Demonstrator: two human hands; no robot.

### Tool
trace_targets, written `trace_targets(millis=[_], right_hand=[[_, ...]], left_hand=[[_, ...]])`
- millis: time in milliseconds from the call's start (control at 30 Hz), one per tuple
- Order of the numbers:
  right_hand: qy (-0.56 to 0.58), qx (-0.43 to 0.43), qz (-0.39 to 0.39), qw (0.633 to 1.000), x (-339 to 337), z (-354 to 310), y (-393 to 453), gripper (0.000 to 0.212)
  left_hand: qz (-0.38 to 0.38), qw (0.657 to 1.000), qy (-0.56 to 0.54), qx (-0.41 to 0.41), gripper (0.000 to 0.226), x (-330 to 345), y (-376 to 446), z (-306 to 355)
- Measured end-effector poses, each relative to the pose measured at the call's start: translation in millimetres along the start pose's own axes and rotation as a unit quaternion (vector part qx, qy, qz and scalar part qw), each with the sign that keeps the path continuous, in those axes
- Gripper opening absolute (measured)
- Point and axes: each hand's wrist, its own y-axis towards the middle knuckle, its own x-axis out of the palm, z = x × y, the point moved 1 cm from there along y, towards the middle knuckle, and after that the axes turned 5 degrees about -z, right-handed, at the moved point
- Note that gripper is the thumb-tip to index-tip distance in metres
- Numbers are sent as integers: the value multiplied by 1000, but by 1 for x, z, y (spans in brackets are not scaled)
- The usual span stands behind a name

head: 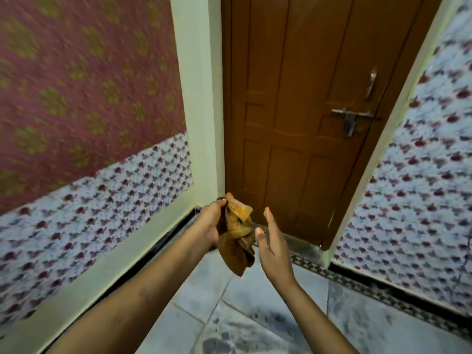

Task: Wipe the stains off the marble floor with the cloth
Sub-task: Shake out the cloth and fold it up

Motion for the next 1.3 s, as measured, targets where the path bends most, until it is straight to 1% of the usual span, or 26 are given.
trace_targets(millis=[167, 267, 400, 500, 600, 700, 800, 933, 1000, 1067, 1133, 1200, 1233, 1300], right_hand=[[39, -31, -85, 995, -4, -53, 10, 69], [26, -83, -94, 992, -6, -87, 17, 59], [21, -109, -40, 993, 0, -119, 23, 57], [32, -101, -14, 994, 12, -133, 21, 57], [57, -99, 21, 993, 25, -144, 18, 43], [122, -81, 51, 988, 37, -151, 15, 25], [153, -59, 79, 983, 46, -154, 13, 17], [193, -12, 97, 976, 51, -159, 8, 13], [220, 13, 114, 969, 52, -161, 5, 16], [257, 35, 122, 958, 52, -160, 2, 18], [299, 56, 115, 946, 49, -161, -2, 19], [323, 76, 112, 937, 46, -158, -5, 19], [331, 83, 115, 933, 45, -156, -8, 18], [350, 95, 123, 924, 40, -150, -14, 15]], left_hand=[[-25, 998, 25, 60, 26, 4, -33, 41], [-47, 993, 27, 102, 23, 3, -46, 64], [-78, 986, 24, 144, 16, -8, -61, 89], [-119, 982, 7, 147, 15, -19, -78, 99], [-152, 979, -6, 138, 17, -32, -94, 104], [-188, 973, -7, 131, 21, -45, -105, 104], [-232, 963, 1, 137, 26, -58, -107, 100], [-298, 935, 84, 170, 26, -70, -103, 94], [-340, 918, 103, 179, 29, -72, -102, 90], [-368, 902, 128, 187, 48, -74, -101, 85], [-359, 886, 203, 214, 69, -76, -102, 78], [-324, 857, 306, 257, 83, -76, -105, 68], [-302, 841, 354, 276, 85, -75, -107, 63], [-260, 810, 420, 316, 82, -70, -109, 53]])
